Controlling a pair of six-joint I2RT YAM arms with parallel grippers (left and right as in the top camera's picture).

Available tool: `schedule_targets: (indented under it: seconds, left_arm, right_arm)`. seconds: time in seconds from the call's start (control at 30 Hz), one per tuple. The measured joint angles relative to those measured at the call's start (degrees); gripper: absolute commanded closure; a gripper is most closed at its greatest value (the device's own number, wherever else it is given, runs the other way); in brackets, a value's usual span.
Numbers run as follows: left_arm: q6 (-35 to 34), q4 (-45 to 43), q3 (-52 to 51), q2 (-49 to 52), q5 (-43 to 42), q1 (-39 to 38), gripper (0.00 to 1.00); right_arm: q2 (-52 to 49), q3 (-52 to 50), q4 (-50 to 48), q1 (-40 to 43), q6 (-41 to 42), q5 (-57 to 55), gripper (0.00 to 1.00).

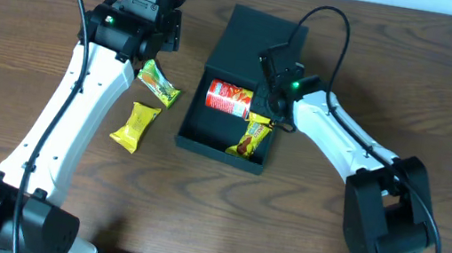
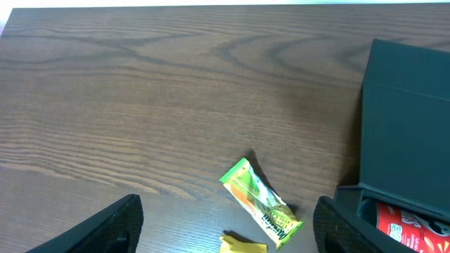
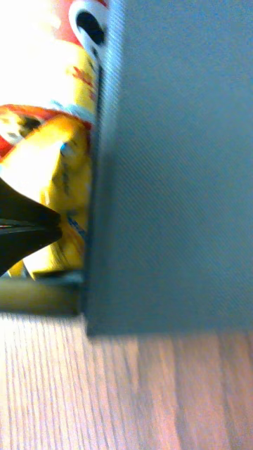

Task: Pack container
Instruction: 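Press the packets down inside the box with the right gripper, then raise the right gripper up out of the box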

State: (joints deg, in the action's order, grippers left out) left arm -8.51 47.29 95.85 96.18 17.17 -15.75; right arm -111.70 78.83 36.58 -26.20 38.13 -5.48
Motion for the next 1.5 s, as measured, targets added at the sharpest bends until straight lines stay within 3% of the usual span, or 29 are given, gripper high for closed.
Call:
schedule_targets:
  seconds: [0.63, 0.8, 0.97, 1.03, 1.07, 1.1, 1.17, 1.27, 1.43, 1.5]
  left_arm:
    - [0.0, 0.02, 0.0, 0.0, 0.0, 0.0, 0.21]
    - [0.02, 0.28, 0.0, 0.0, 0.07, 0.0, 0.24]
    - [0.92, 1.27, -0.02, 0.0, 1.01, 0.0, 0.2]
    - [1.49, 2.38, -0.09, 0.04, 1.22, 0.0, 0.19]
    - [0.92, 3.41, -0.13, 0.07, 1.25, 0.02, 0.2]
    - [0.24, 4.42, -0.15, 0.13, 1.22, 0.04, 0.22]
    - [-5.81, 7.91, -0.28, 0.17, 0.15, 0.37, 0.22]
    - [-16.04, 10.19, -0.48, 0.2, -4.33, 1.2, 0.21]
    - [-31.01, 10.38, -1.01, 1.62, -8.28, 1.38, 0.02]
    - [-37.07, 9.88, -1.95, 2.6, -9.53, 1.36, 0.05]
  right_arm:
    - [-0.02, 5.77, 1.33, 8.61, -11.21, -2.49, 0.99]
    - [-0.07, 8.17, 5.68, 8.48, -11.17, 1.11, 0.99]
    - [-0.44, 20.0, 16.02, 8.26, -11.45, 3.13, 0.98]
    - [-0.44, 27.74, 21.81, 8.28, -11.96, 2.38, 0.74]
    - [-0.42, 31.67, 24.7, 8.28, -12.17, 1.29, 0.5]
    - [-0.35, 34.32, 26.71, 8.35, -12.07, 0.31, 0.33]
    - [-0.28, 40.63, 31.65, 8.55, -12.5, -2.51, 0.13]
    - [0.04, 46.8, 36.7, 9.57, -12.7, -5.38, 0.01]
    - [0.11, 50.56, 39.82, 12.55, -12.83, -7.78, 0.01]
    - [0.11, 50.6, 41.22, 13.94, -12.72, -8.13, 0.01]
